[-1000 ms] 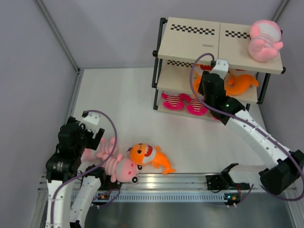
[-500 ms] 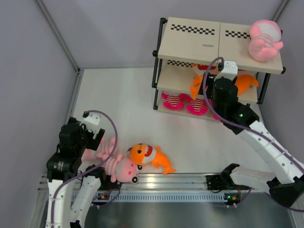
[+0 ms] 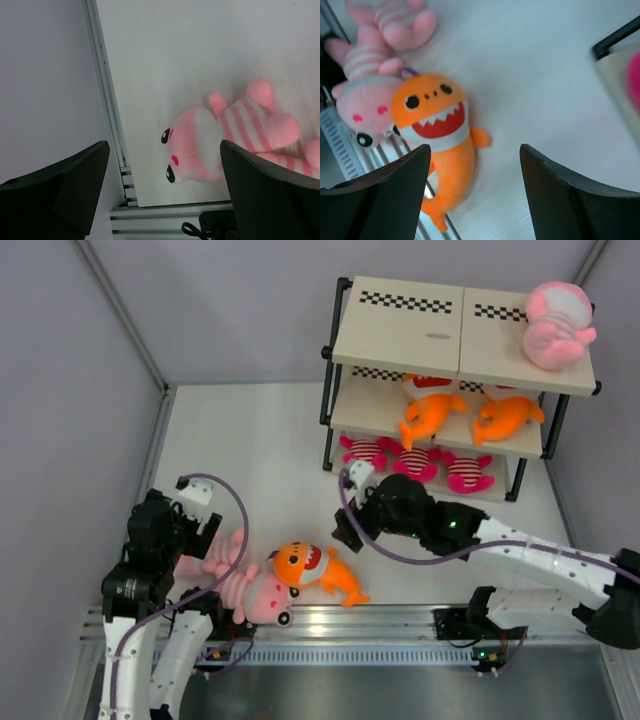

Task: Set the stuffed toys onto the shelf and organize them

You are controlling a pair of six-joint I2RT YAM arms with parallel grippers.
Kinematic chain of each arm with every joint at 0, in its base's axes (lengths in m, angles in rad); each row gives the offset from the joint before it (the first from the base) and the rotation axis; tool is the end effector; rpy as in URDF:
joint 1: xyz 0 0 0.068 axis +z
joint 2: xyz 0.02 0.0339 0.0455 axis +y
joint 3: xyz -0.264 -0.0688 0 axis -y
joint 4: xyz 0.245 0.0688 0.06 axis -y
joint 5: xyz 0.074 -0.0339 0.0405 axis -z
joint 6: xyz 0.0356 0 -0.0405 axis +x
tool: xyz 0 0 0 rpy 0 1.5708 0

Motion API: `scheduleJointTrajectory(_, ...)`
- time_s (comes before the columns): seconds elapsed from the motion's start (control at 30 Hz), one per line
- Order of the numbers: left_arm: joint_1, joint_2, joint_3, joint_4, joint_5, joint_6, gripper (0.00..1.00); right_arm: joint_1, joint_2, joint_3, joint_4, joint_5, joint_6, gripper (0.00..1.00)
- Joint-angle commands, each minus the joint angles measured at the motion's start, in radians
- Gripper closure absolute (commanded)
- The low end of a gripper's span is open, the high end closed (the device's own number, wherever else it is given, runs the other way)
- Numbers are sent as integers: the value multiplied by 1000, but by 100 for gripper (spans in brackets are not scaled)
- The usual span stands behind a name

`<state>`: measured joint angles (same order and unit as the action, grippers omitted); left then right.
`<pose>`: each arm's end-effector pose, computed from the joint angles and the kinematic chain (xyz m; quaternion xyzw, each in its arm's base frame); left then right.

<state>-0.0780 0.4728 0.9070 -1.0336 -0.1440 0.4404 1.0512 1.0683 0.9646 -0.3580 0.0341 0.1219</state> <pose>0.0724 -0.0005 0.3296 0.1936 0.8612 0.1465 0.4465 0.1206 0.2085 0.3304 -0.3729 0.7639 0.2793 0.4465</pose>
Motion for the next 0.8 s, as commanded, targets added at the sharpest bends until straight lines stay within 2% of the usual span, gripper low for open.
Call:
scheduleJointTrajectory(0.0, 11, -14, -11, 7, 18, -6, 1, 47, 88, -139, 121, -194, 47, 28)
scheduleJointTrajectory(0.2, 14, -20, -19, 1, 35, -6, 1, 47, 212, -245, 293, -237, 73, 26)
scheduleJointTrajectory(0.3, 15, -26, -51, 1, 40, 0, 1, 46, 289, -250, 329, -284, 85, 29)
scheduleJointTrajectory(0.4, 15, -40, -79, 1, 32, 3, 1, 49, 349, -265, 349, -348, 97, 41)
scheduleJointTrajectory(0.43, 17, -39, -83, 1, 32, 4, 1, 47, 367, -268, 384, -356, 101, 51)
scheduleJointTrajectory(0.53, 15, -37, -82, 1, 34, 6, 1, 47, 380, -268, 378, -352, 119, 66)
scheduleJointTrajectory(0.57, 15, -34, -77, 1, 37, 6, 1, 47, 374, -265, 364, -335, 124, 80)
scheduleJointTrajectory(0.67, 15, -31, -69, 1, 37, 6, 1, 47, 320, -247, 315, -269, 136, 100)
scheduleJointTrajectory(0.77, 15, -30, -68, 1, 29, 4, 1, 49, 234, -154, 202, -160, 162, 100)
